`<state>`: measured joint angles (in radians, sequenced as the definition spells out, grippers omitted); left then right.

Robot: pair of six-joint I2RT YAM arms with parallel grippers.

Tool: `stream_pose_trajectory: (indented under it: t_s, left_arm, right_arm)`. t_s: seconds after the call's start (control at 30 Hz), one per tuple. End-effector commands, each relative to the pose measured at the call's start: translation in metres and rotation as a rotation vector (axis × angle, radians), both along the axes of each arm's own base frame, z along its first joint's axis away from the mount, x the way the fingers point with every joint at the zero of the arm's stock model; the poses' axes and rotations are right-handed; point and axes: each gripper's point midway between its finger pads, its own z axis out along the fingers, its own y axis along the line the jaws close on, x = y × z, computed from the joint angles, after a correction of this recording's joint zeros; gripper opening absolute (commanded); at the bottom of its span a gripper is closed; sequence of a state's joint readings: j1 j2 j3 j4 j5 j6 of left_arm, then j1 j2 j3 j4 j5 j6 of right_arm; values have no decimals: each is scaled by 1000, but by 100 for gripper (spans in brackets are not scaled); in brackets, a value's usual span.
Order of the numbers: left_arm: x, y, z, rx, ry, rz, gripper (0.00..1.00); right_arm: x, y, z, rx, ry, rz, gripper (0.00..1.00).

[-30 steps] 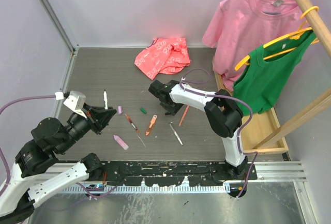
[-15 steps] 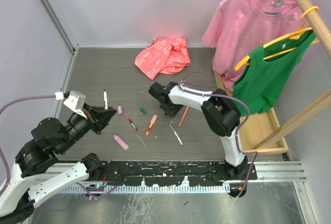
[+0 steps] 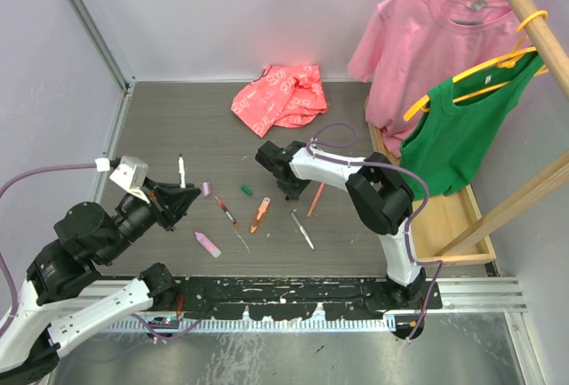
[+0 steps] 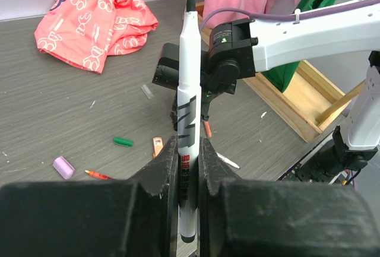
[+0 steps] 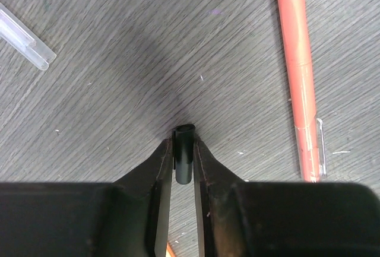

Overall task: Insert the pens into the pen caps
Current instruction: Insert the pen cap onto the pen.

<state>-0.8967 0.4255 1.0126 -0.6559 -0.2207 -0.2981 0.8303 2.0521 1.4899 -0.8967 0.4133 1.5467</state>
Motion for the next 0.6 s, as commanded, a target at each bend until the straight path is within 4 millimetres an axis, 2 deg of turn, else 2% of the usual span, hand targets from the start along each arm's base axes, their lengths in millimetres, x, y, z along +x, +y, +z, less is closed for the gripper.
stream_pose_trajectory:
  t_s: [0.0, 0.1, 0.17, 0.33, 0.43, 0.57]
  left_arm:
    - [3, -1, 10, -24, -31, 5, 0]
    - [2, -1, 10, -26, -31, 7, 0]
    - [2, 0, 10, -25, -31, 7, 0]
    - [3, -1, 11, -24, -30, 6, 0]
    - [4, -2, 11, -20, -25, 6, 0]
    - [5, -8, 10, -10, -14, -6, 0]
  right_arm:
    - [0, -1, -6, -1, -12, -6, 20]
    - [0, -1, -6, 0, -16, 5, 16]
    - [1, 0, -5, 3, -24, 20, 9]
    - [2, -7, 5, 11, -72, 26, 0]
    - [7, -15, 27, 5, -141, 39, 0]
    - [18, -27, 72, 1, -278, 64, 0]
